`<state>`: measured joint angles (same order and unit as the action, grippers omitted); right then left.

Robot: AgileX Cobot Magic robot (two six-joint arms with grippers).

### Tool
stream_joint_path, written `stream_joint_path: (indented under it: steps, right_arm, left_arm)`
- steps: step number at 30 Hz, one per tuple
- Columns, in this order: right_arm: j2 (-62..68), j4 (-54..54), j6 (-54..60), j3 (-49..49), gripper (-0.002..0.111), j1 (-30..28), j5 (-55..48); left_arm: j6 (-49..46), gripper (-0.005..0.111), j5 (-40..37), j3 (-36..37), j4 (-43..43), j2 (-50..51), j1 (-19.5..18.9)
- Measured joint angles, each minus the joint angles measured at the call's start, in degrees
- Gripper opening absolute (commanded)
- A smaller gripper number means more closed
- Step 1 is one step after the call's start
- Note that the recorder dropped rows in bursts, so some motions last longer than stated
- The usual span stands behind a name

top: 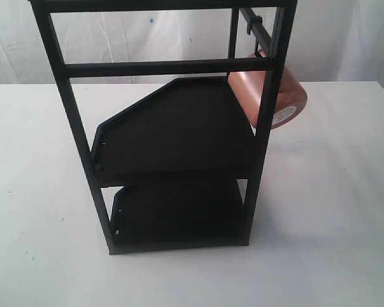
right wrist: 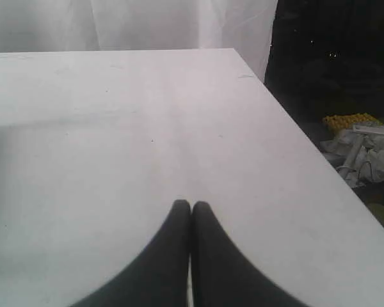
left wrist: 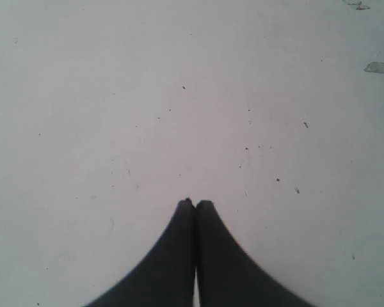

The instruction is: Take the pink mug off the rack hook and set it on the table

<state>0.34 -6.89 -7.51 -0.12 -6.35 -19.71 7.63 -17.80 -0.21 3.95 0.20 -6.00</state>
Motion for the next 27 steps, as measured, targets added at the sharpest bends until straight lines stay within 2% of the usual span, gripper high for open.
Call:
stream_joint_path:
  steps: [5, 10, 13, 17, 21, 25, 27]
  right_arm:
    - [0.00, -2.56, 0.00, 0.00, 0.000, 0.00, 0.00]
    - [0.00, -11.28, 0.00, 0.00, 0.000, 0.00, 1.02]
    - [-0.14, -18.90, 0.00, 0.00, 0.000, 0.00, 4.77]
    - [-0.14, -22.09, -0.31, 0.00, 0.000, 0.00, 15.16]
    - [-0.18, -18.38, -11.48, 0.00, 0.000, 0.00, 25.97]
    - [-0.26, -15.55, -35.80, 0.00, 0.000, 0.00, 38.96]
    - [-0.26, -14.90, -39.83, 0.00, 0.000, 0.00, 45.58]
  left_arm:
    - [0.00, 0.000, 0.00, 0.00, 0.00, 0.00, 0.00]
    - [0.00, 0.000, 0.00, 0.00, 0.00, 0.00, 0.00]
    - [0.00, 0.000, 0.00, 0.00, 0.00, 0.00, 0.00]
    - [0.00, 0.000, 0.00, 0.00, 0.00, 0.00, 0.00]
    - [0.00, 0.000, 0.00, 0.00, 0.00, 0.00, 0.00]
    - [0.00, 0.000, 0.00, 0.00, 0.00, 0.00, 0.00]
    - [0.00, 0.000, 0.00, 0.00, 0.00, 0.00, 0.00]
